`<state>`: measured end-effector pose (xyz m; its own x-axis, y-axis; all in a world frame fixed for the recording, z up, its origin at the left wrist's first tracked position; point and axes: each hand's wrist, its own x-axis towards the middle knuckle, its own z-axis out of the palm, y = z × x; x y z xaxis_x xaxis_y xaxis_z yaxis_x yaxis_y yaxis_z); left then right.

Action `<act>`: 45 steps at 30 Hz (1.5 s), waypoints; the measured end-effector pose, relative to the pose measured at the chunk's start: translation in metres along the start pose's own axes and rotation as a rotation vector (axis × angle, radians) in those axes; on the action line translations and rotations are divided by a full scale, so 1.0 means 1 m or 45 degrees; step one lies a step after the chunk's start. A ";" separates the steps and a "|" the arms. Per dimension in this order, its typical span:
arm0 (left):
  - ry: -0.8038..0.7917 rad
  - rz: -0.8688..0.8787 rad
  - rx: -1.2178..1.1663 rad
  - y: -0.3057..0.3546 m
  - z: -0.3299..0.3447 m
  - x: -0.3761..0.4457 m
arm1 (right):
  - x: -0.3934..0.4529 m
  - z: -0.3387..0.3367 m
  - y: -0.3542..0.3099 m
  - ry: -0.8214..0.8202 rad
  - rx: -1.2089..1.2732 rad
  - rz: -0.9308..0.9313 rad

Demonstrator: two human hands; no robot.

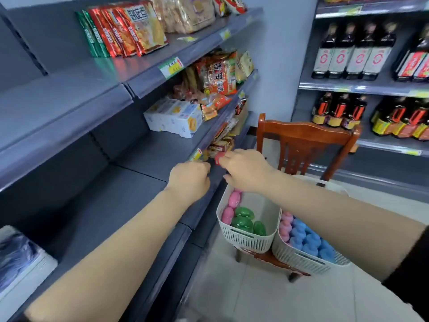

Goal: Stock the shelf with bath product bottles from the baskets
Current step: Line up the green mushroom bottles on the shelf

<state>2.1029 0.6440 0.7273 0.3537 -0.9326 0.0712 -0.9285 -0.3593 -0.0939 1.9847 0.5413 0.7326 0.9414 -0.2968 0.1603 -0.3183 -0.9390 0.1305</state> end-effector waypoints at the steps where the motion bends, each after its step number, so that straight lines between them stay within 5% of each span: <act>1: -0.028 0.037 0.003 0.007 0.009 0.008 | -0.005 0.009 0.007 -0.030 0.005 0.028; 21: -0.817 0.286 -0.541 0.085 0.302 0.138 | -0.032 0.317 0.077 -0.681 0.921 1.158; 33: -0.818 0.160 -0.520 0.084 0.428 0.187 | -0.003 0.449 0.087 -0.663 1.270 1.397; 45: -0.889 0.258 -0.504 0.081 0.472 0.204 | 0.007 0.491 0.088 -0.701 1.475 1.389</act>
<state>2.1529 0.4086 0.2651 0.0427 -0.8307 -0.5551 -0.9068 -0.2655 0.3275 2.0185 0.3712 0.2652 0.3563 -0.6350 -0.6854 -0.7934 0.1818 -0.5809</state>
